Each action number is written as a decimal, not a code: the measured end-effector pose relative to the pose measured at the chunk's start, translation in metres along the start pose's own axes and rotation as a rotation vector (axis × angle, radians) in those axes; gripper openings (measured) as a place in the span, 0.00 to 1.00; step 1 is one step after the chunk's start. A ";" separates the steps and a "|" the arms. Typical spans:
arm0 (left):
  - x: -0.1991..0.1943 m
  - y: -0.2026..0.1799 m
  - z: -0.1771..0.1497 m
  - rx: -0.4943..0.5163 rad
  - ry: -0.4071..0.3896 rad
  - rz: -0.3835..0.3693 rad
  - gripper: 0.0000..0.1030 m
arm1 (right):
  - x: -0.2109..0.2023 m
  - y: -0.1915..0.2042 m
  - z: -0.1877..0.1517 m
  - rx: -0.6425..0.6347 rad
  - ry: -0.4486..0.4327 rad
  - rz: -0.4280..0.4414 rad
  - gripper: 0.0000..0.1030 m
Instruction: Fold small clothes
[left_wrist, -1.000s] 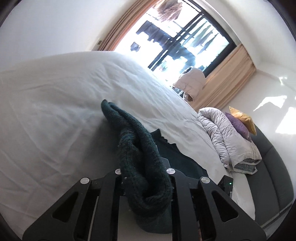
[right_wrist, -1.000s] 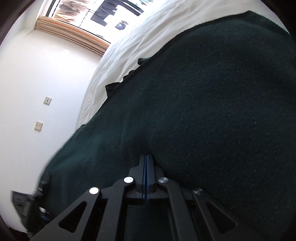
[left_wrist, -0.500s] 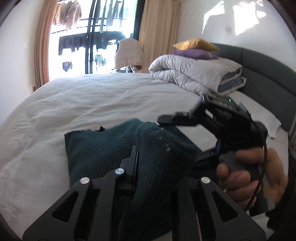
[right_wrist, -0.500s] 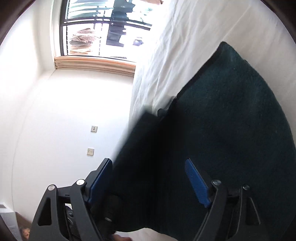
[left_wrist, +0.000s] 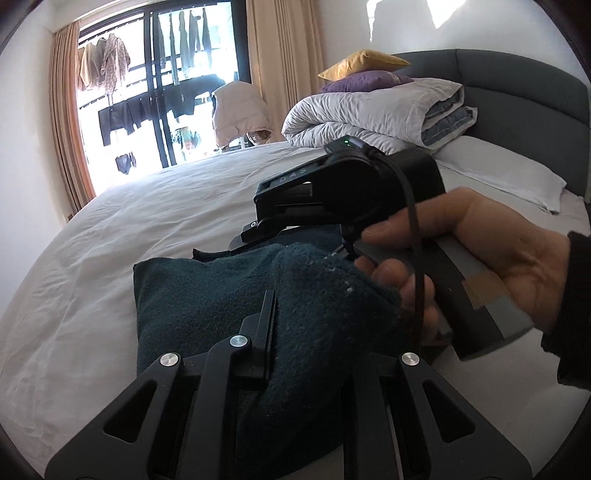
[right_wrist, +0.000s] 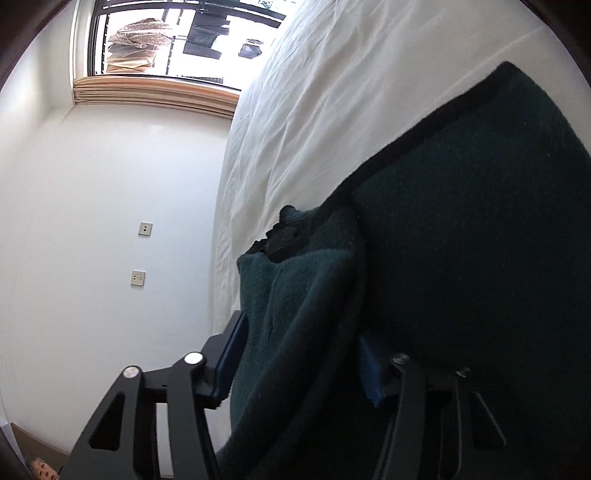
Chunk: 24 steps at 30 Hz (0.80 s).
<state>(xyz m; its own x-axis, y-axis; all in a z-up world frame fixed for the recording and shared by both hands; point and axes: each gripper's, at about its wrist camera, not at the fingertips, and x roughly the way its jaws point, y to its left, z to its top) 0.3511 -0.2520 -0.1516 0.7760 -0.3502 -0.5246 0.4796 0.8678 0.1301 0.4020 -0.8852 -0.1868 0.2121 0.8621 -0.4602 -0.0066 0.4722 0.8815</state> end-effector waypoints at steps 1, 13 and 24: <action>0.001 -0.002 -0.001 0.012 0.003 0.001 0.11 | 0.000 -0.001 0.002 -0.002 -0.002 -0.018 0.42; 0.022 -0.032 0.007 0.094 0.033 -0.051 0.11 | -0.034 0.013 0.020 -0.179 -0.095 -0.166 0.12; 0.049 -0.079 0.012 0.233 0.063 -0.091 0.11 | -0.060 -0.005 0.041 -0.197 -0.127 -0.198 0.12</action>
<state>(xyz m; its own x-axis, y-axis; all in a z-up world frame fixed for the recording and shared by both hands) 0.3560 -0.3415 -0.1777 0.7020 -0.3939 -0.5933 0.6331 0.7267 0.2666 0.4292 -0.9470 -0.1593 0.3486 0.7255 -0.5934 -0.1394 0.6662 0.7327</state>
